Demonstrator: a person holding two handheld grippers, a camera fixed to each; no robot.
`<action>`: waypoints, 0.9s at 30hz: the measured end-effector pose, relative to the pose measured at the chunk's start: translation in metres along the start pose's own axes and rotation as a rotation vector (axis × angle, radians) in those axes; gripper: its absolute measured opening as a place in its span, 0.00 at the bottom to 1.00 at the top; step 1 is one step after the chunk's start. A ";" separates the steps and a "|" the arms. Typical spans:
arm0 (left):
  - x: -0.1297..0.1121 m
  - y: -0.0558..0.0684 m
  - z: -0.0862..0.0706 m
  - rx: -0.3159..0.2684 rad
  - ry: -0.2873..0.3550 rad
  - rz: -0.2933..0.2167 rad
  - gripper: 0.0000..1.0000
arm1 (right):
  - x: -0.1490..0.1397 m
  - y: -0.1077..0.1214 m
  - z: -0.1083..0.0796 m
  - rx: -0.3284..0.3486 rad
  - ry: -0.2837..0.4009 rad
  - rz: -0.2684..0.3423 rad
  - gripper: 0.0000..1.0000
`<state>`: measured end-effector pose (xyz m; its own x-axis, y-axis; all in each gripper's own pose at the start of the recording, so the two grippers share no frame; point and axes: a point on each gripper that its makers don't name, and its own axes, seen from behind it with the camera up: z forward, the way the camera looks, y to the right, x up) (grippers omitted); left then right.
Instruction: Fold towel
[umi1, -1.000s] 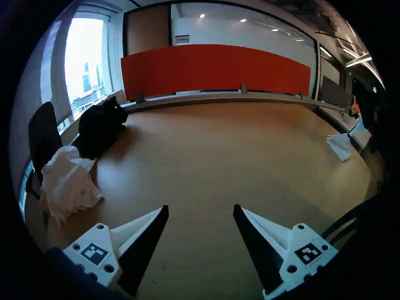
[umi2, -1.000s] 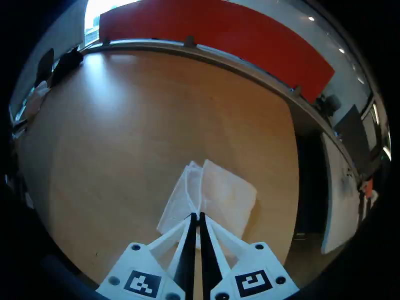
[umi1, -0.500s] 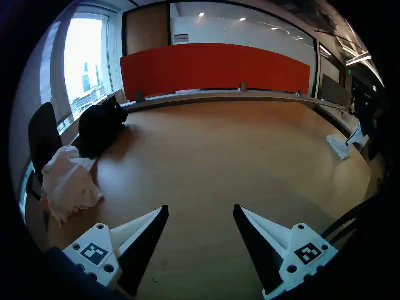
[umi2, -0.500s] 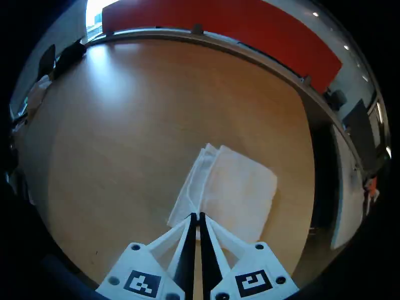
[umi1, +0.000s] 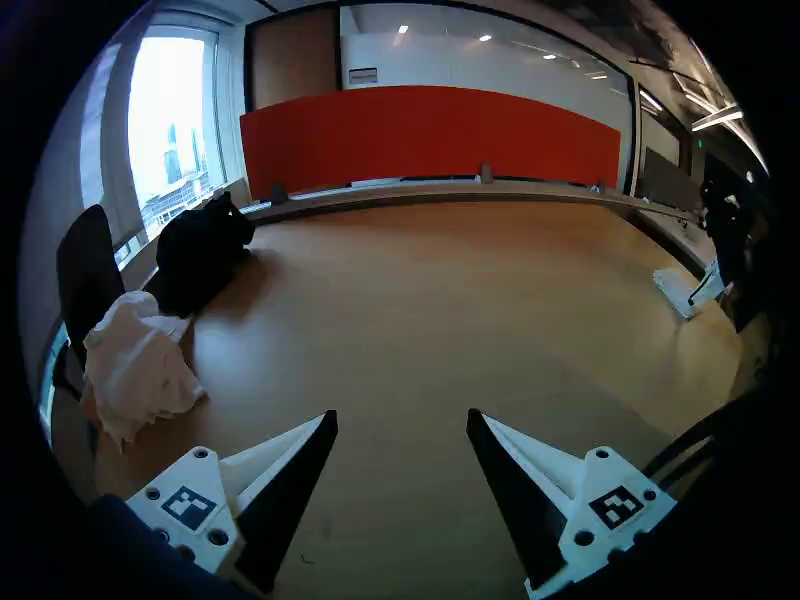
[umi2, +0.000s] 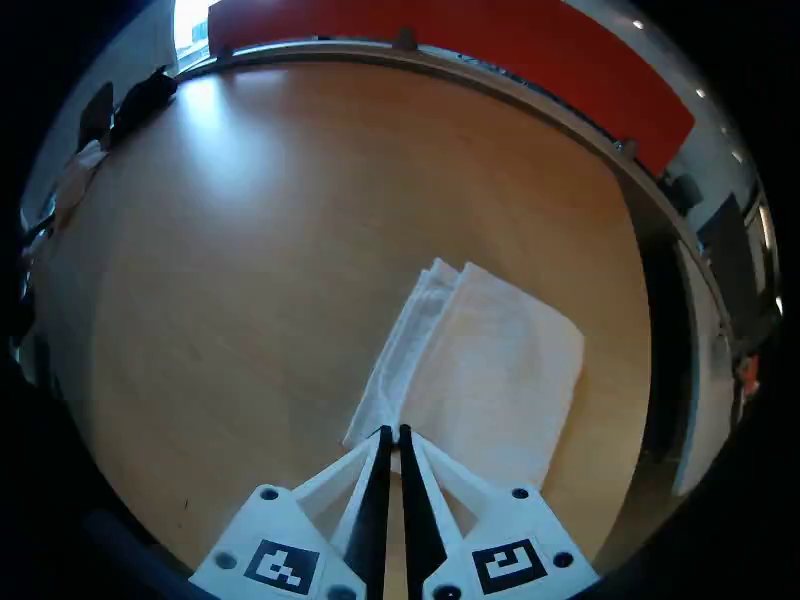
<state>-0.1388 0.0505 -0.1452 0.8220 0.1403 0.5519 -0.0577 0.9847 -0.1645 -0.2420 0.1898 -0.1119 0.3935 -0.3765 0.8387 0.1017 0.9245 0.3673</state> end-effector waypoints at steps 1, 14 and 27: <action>0.000 0.000 0.000 0.000 0.000 0.000 0.96 | -0.001 0.000 0.001 0.000 -0.001 -0.001 0.07; 0.000 0.003 0.000 0.000 0.001 0.000 0.96 | -0.009 -0.003 0.011 0.003 -0.024 -0.034 0.07; 0.000 0.004 0.000 0.001 -0.001 0.000 0.96 | -0.010 -0.002 0.017 0.004 -0.031 -0.042 0.08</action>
<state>-0.1389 0.0542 -0.1454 0.8212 0.1402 0.5532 -0.0579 0.9848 -0.1637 -0.2621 0.1904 -0.1144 0.3605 -0.4169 0.8344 0.1143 0.9075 0.4041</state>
